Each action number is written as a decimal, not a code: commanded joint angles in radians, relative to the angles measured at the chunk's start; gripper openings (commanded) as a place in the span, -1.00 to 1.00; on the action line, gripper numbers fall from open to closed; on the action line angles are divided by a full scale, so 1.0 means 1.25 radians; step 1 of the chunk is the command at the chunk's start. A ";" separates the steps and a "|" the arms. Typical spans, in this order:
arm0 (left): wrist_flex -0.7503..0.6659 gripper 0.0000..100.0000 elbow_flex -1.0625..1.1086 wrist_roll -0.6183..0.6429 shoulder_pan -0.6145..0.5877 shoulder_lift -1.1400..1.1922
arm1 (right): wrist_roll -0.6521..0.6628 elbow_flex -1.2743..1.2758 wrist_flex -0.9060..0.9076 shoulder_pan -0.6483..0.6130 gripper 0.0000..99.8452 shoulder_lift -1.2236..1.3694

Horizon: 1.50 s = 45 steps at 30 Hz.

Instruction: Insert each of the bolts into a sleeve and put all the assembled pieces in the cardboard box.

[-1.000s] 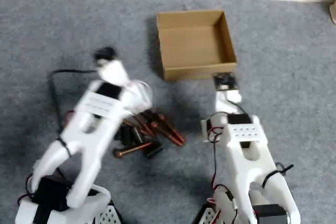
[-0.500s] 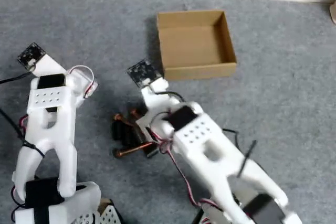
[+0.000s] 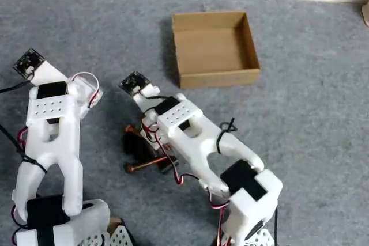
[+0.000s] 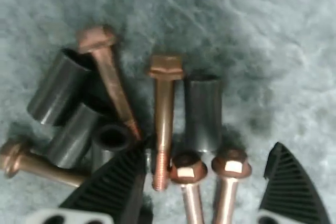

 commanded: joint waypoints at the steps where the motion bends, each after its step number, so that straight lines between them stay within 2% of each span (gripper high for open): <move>1: 0.000 -0.52 -0.044 0.004 -0.008 -0.008 | 0.032 -0.028 -0.034 0.013 -0.38 0.012; 7: 0.000 -0.52 -0.044 0.004 -0.008 -0.008 | 0.037 -0.026 -0.121 0.013 -0.38 0.019; 10: 0.000 -0.52 -0.042 0.004 -0.008 -0.008 | 0.079 -0.026 -0.157 0.013 -0.38 0.019; 20: 0.000 -0.52 -0.044 0.004 -0.008 -0.008 | 0.074 -0.031 -0.155 0.053 -0.38 0.017; 24: 0.000 -0.52 -0.044 0.004 -0.008 -0.008 | 0.026 -0.031 -0.152 0.075 -0.38 0.012; 30: 0.000 -0.52 -0.042 0.002 -0.008 -0.010 | 0.022 -0.030 -0.149 0.074 -0.38 0.010; 34: 0.000 -0.52 -0.042 0.002 -0.008 -0.012 | 0.016 -0.033 -0.093 0.077 -0.38 0.010; 37: 0.000 -0.52 -0.042 0.002 -0.008 -0.012 | -0.023 -0.034 -0.088 0.075 -0.38 0.006; 45: 0.000 -0.52 -0.042 0.002 -0.008 -0.012 | -0.029 -0.026 -0.088 0.078 -0.38 -0.071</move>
